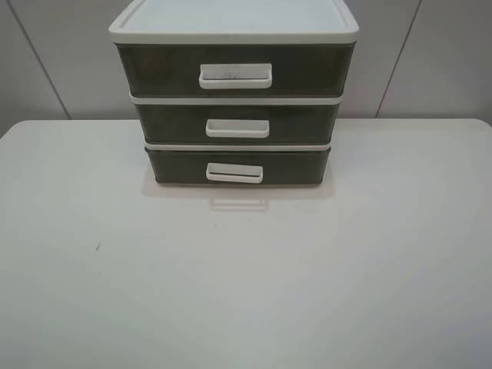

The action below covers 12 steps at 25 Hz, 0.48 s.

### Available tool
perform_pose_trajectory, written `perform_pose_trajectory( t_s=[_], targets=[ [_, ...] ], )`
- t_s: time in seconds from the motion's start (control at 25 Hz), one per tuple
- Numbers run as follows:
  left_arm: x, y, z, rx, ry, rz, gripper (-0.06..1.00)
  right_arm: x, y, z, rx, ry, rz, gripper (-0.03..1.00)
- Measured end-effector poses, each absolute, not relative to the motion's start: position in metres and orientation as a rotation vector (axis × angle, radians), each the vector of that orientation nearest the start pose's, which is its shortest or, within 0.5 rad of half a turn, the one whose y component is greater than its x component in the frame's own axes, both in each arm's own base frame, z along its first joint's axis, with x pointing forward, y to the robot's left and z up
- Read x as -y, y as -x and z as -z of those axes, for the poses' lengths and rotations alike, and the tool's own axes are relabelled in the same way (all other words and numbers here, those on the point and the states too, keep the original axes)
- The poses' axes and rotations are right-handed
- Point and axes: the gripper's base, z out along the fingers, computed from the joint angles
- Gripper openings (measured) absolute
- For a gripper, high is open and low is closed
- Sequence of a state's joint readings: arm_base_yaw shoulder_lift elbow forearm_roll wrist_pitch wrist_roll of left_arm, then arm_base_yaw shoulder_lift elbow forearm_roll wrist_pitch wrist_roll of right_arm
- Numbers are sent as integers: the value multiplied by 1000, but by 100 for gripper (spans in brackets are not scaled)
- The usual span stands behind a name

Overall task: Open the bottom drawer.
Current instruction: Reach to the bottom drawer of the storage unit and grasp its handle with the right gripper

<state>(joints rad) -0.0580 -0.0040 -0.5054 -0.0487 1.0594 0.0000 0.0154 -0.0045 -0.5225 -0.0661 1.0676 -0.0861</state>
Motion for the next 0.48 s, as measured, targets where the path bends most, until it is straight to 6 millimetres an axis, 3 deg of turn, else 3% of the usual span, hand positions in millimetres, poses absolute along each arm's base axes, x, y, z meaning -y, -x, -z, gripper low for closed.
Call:
perform_pose_trajectory(
  t_s=[0.48],
  targets=[
    [4,6,-279,-2033,-61,95,74,6,9,-283,-2022,93,122,80]
  ],
)
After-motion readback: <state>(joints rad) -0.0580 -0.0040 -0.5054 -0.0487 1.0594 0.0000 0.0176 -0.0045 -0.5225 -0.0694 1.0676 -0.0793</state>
